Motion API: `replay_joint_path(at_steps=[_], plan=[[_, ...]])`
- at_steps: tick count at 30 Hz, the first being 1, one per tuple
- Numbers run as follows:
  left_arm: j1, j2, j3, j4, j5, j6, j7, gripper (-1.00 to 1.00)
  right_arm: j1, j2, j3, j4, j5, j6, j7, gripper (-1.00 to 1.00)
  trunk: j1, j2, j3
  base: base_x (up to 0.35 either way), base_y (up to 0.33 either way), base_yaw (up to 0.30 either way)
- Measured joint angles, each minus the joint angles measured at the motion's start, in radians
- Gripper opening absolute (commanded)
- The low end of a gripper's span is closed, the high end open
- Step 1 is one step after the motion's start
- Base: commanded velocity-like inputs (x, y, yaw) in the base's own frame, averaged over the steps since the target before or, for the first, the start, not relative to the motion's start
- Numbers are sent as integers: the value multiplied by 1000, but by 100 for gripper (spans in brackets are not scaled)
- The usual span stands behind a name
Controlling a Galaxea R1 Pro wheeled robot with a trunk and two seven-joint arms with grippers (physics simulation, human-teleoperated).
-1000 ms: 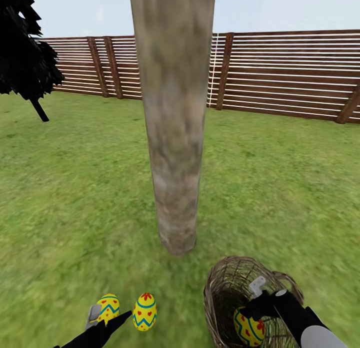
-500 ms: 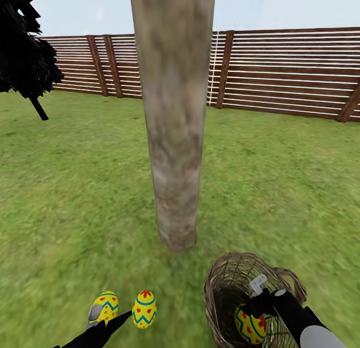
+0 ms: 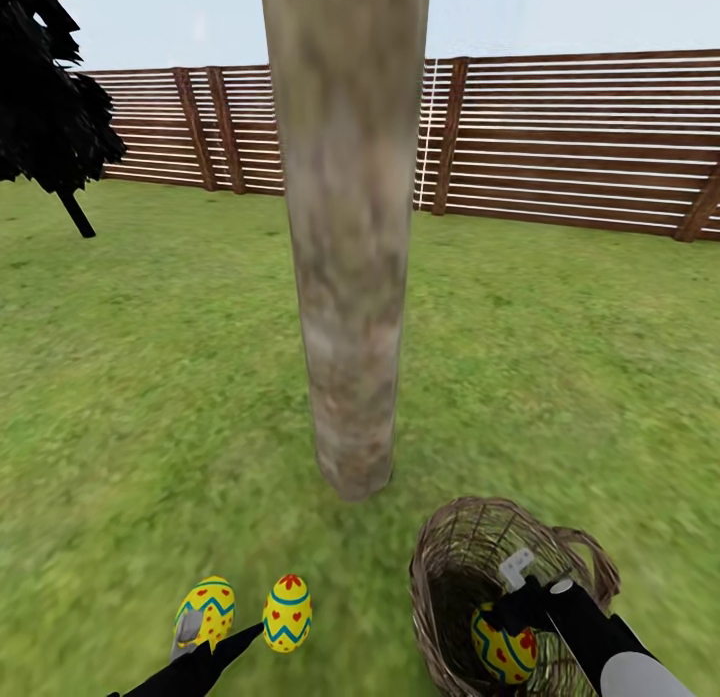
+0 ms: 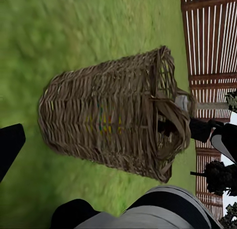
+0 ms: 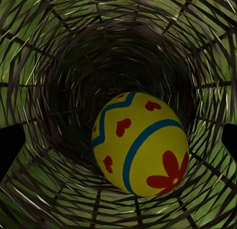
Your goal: Take the three Easter eggs out of the wicker basket on the lawn in the garden, then place them on the lawn next to a single tree (choose any tree) so that all three eggs are next to the same tree and none are left in the basket.
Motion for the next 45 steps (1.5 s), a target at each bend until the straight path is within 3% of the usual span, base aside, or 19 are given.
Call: replay_joint_path(at_steps=[31, 39, 45], plan=[[0, 0, 0, 0, -1, 0, 0, 100, -1, -9, -3, 34, 4, -4, -21, 100, 119, -217, -97, 0, 0, 0], [0, 0, 1, 0, 2, 0, -1, 100, 0, -17, -3, 28, 2, -21, -23, 100, 119, -217, -97, 0, 0, 0], [0, 0, 0, 0, 2, 0, 0, 100, 0, -20, -3, 26, 2, -24, -26, 100, 142, -259, -116, 0, 0, 0]])
